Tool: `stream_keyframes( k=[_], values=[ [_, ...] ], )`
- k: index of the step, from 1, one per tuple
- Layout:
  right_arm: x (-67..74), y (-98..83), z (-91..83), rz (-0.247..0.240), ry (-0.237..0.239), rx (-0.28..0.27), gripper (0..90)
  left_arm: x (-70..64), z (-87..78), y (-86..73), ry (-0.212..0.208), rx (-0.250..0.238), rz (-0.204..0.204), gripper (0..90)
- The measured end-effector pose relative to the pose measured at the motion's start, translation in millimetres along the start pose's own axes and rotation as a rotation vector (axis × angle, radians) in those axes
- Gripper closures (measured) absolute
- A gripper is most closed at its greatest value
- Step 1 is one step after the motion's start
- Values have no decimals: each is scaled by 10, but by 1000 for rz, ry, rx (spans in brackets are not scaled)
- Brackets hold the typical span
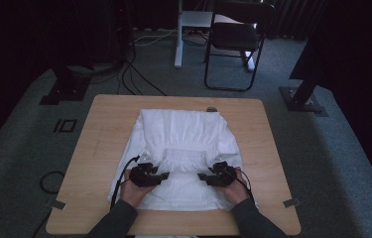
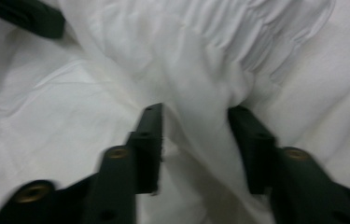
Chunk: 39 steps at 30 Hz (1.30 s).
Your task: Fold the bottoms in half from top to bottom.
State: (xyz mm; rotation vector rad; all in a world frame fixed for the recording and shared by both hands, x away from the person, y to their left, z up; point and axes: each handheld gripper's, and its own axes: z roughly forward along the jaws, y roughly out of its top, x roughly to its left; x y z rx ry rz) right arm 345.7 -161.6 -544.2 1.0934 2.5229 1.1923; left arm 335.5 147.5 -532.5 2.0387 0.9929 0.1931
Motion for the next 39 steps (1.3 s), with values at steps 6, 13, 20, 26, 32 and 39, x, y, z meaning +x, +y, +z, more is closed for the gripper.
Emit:
stream_keyframes(
  k=[6,13,20,26,32,39],
  values=[
    [-67,132,-331,15,-4,-122,413,95,-270,281,78,-97,-9,538],
    [-392,335,-204,115,-85,-127,870,284,69,561,140,28,-53,900],
    [-539,391,212,148,-120,-31,866,338,395,495,124,83,-73,885],
    [-518,354,178,150,-49,-65,813,314,363,354,43,39,-83,817],
    [-400,253,30,113,23,-104,786,121,277,210,-71,2,-39,790],
    [-224,116,-181,47,75,-143,734,-123,183,-10,-187,41,54,749]
  ],
)
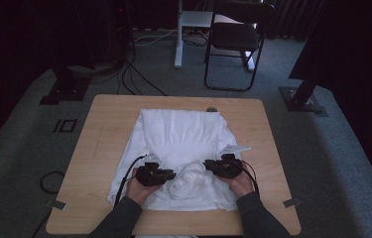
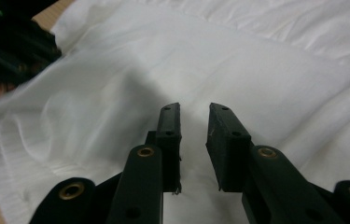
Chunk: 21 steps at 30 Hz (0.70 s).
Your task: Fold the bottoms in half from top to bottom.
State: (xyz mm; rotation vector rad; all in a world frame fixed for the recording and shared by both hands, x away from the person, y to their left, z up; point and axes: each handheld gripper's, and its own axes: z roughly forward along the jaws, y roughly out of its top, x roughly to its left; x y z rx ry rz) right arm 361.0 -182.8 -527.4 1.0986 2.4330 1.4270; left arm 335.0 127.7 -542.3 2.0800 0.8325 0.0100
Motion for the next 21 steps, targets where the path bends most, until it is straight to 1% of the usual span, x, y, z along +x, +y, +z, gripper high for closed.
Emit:
stream_keyframes(
  k=[1,3,5,7,10,11,12,13,14,15,16,17,18,19,20,21],
  values=[
    [13,10,-29,-5,-11,-10,726,-16,-9,-24,-13,10,6,744],
    [23,50,-66,-9,-29,-29,712,-51,-35,-64,-21,21,12,736],
    [53,84,-74,-4,-20,-39,705,-59,-53,-99,-29,34,13,727],
    [129,83,-48,-21,-4,-32,699,-59,-63,-127,-32,39,6,722],
    [286,9,4,-52,39,-4,705,-62,-83,-146,-31,37,4,709],
    [372,-55,29,-91,44,23,710,-69,-87,-152,-29,40,3,701],
    [420,-103,38,-123,33,45,722,-74,-93,-157,-27,44,5,699],
    [447,-142,44,-141,26,66,735,-80,-98,-170,-29,43,3,698],
    [478,-208,58,-164,17,106,746,-82,-102,-177,-31,45,6,697],
    [490,-250,66,-176,11,129,753,-95,-96,-195,-37,53,6,698],
    [500,-329,89,-197,17,170,755,-109,-88,-204,-46,64,12,698],
    [501,-366,95,-201,33,187,755,-126,-87,-207,-52,66,17,697],
    [489,-380,87,-193,54,186,754,-143,-93,-203,-48,60,27,696],
    [476,-376,73,-185,63,187,748,-154,-104,-190,-36,48,36,688],
    [463,-361,59,-183,63,179,727,-155,-122,-166,-25,35,43,659],
    [463,-361,59,-183,63,179,727,-155,-122,-166,-25,35,43,644]
  ],
)
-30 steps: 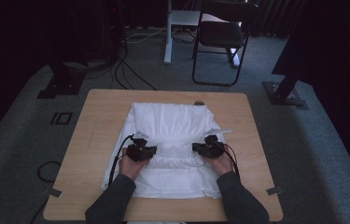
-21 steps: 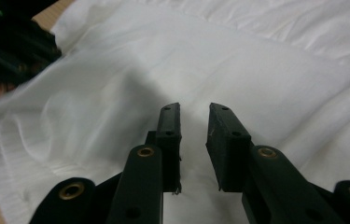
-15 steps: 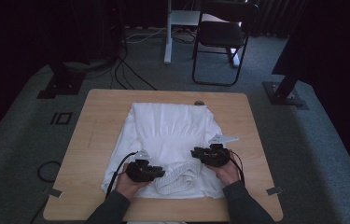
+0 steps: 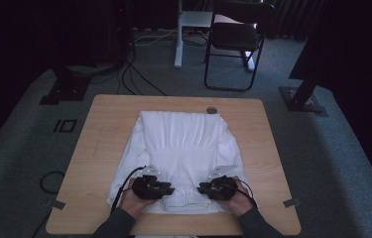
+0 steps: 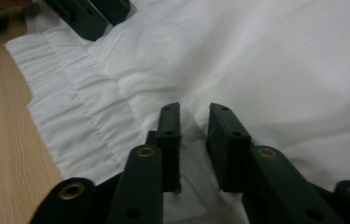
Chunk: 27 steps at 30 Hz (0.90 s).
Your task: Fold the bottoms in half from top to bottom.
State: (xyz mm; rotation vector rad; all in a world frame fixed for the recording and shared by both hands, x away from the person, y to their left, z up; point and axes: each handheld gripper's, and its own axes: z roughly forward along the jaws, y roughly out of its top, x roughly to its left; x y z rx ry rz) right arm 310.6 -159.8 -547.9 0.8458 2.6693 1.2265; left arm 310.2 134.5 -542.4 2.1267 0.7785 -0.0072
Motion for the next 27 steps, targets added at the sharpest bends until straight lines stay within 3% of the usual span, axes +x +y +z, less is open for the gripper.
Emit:
stream_keyframes(
  k=[1,2,4,7,10,12,13,16,19,21,25,27],
  values=[
    [-18,17,-19,3,-7,-8,698,32,-52,89,47,-45,9,644],
    [-73,83,-61,7,-62,-41,622,57,-72,146,81,-64,10,607],
    [-155,162,-91,18,-100,-79,594,135,-97,281,144,-96,13,586],
    [-365,331,-99,74,-170,-138,562,304,-72,489,245,-137,14,564],
    [-594,501,-17,112,-237,-161,537,530,22,651,324,-141,-9,550],
    [-757,605,83,133,-285,-159,528,683,104,703,365,-118,-41,542],
    [-757,605,83,133,-285,-159,528,683,104,703,365,-118,-41,542],
    [-995,697,284,198,-310,-148,526,899,249,663,375,-78,-104,535],
    [-1080,664,417,225,-325,-106,522,943,299,575,357,-85,-117,521],
    [-1083,602,462,236,-330,-78,519,945,294,514,342,-97,-128,515],
    [-1005,474,407,254,-316,-99,517,880,270,401,306,-115,-142,515],
    [-928,432,381,230,-324,-89,517,796,251,350,302,-110,-138,513]
  ],
)
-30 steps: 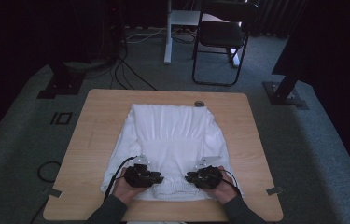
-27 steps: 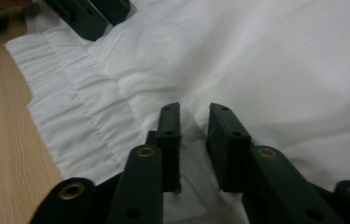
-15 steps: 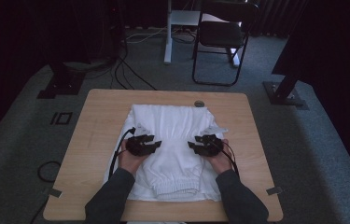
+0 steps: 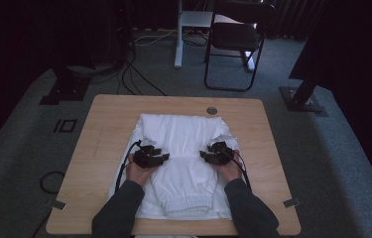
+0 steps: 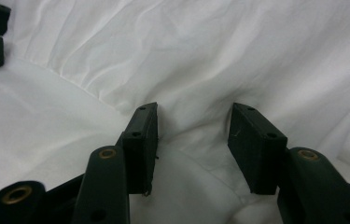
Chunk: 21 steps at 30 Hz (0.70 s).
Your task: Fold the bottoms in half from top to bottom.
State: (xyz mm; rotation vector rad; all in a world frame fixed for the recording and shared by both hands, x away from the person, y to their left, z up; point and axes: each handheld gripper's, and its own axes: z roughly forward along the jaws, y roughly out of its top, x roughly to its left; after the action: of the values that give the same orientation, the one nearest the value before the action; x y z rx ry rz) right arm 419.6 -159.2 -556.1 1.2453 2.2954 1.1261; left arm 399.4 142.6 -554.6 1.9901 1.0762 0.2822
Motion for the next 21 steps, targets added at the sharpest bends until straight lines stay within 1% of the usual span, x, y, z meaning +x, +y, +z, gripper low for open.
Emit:
stream_keyframes(
  k=[4,8,10,12,13,16,17,19,21],
  values=[
    [134,-131,-128,-24,-8,12,517,-155,-120,-155,-5,-6,4,507],
    [269,-290,-273,-34,3,12,517,-309,-260,-326,-18,-5,14,500],
    [327,-353,-332,-37,8,13,517,-380,-312,-395,-20,-2,28,499],
    [379,-395,-382,-45,19,25,517,-452,-363,-437,-17,15,59,486],
    [396,-406,-399,-52,23,31,517,-475,-392,-442,-17,24,67,479],
    [404,-419,-408,-52,33,31,517,-472,-489,-373,-17,19,70,471],
    [395,-417,-405,-50,37,31,517,-453,-529,-325,-6,5,66,464],
    [385,-416,-401,-44,44,29,517,-380,-611,-190,44,-31,76,442],
    [387,-418,-400,-48,43,28,517,-257,-677,-12,107,-72,77,416]
  ],
)
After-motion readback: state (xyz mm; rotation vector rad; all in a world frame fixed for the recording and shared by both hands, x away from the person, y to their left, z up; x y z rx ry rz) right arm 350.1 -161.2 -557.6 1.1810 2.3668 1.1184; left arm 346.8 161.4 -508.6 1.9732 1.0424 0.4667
